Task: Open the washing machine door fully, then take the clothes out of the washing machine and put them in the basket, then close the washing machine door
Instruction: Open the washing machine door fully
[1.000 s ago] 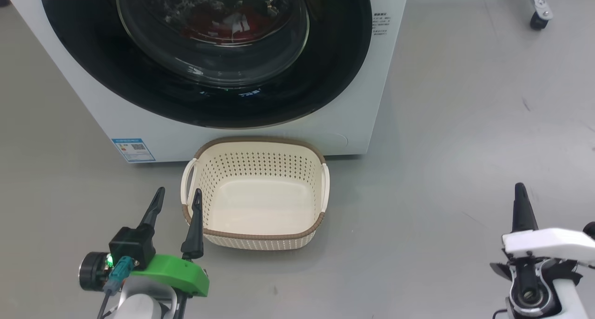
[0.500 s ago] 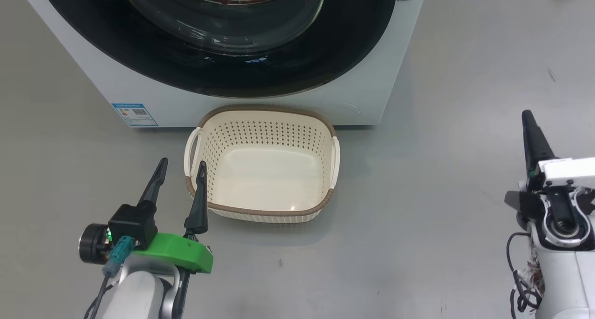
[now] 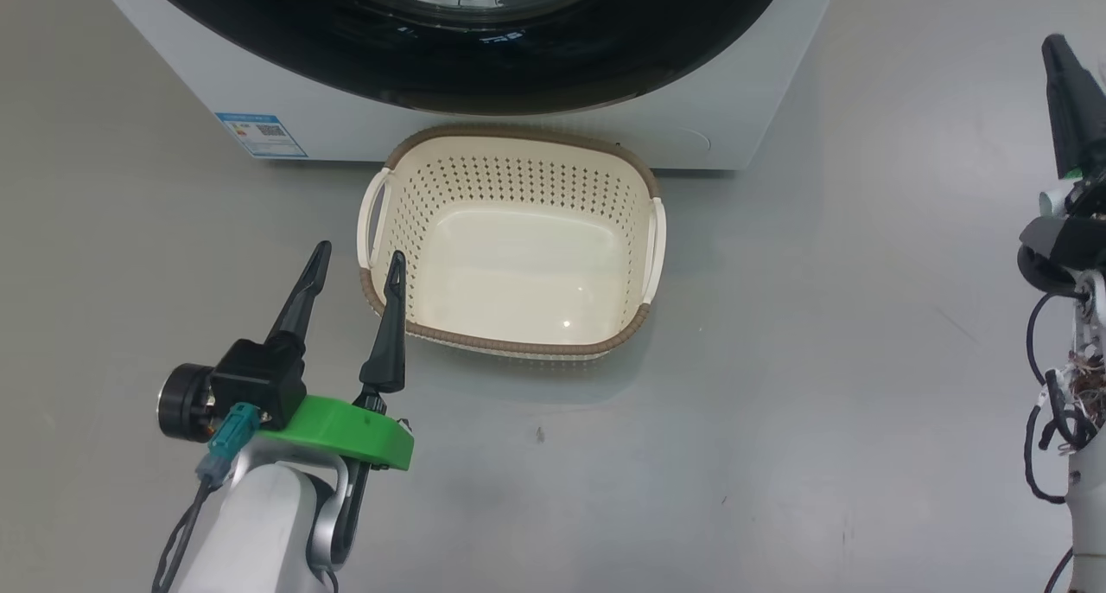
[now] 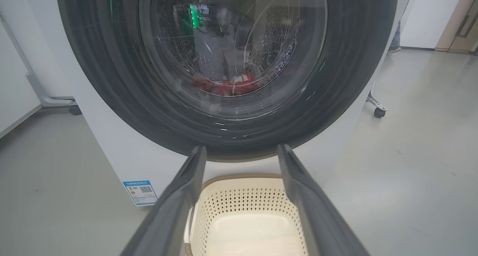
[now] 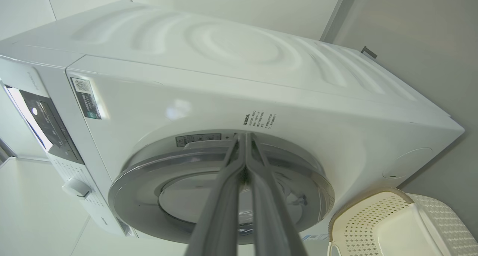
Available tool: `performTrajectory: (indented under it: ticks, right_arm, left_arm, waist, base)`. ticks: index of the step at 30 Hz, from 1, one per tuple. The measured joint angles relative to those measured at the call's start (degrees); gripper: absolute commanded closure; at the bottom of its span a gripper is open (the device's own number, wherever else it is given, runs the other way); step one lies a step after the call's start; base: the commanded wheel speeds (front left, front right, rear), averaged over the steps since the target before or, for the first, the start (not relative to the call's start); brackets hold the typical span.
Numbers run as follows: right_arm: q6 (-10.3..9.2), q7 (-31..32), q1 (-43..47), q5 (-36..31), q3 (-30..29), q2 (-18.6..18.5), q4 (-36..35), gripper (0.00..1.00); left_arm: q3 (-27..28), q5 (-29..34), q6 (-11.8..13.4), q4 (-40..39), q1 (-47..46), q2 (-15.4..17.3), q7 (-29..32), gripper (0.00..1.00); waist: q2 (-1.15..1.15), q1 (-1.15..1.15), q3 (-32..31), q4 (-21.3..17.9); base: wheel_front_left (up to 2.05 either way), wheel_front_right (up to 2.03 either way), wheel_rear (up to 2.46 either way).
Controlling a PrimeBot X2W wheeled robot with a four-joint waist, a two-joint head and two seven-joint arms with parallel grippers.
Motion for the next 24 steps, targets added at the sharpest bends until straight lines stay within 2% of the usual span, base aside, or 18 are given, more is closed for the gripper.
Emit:
performTrajectory:
  ticks: [11, 18, 24]
  right_arm:
    - [-2.74, 8.1, -10.3, 3.0, 2.3, -3.1, 0.2, 1.0]
    - [-5.15, 11.6, -16.3, 3.9, 3.1, -5.2, 0.5, 1.0]
    - [-6.26, 14.0, -21.2, 3.8, 4.7, -7.2, 1.2, 1.0]
  left_arm:
    - [-1.8, -0.9, 0.6, -1.8, -2.7, -0.1, 0.0, 0.0]
    - [-3.9, -2.1, 0.8, -2.5, -4.5, -0.2, 0.0, 0.0]
    - [-5.7, -3.2, 1.1, -2.9, -6.4, -0.2, 0.0, 0.0]
  waist:
    - [0.0, 0.0, 5.4, 2.0]
    - [0.0, 0.0, 8.3, 3.4]
    - [0.0, 0.0, 10.3, 5.1]
  base:
    - [0.0, 0.0, 0.0]
    - [0.0, 0.0, 0.0]
    - [0.0, 0.0, 0.0]
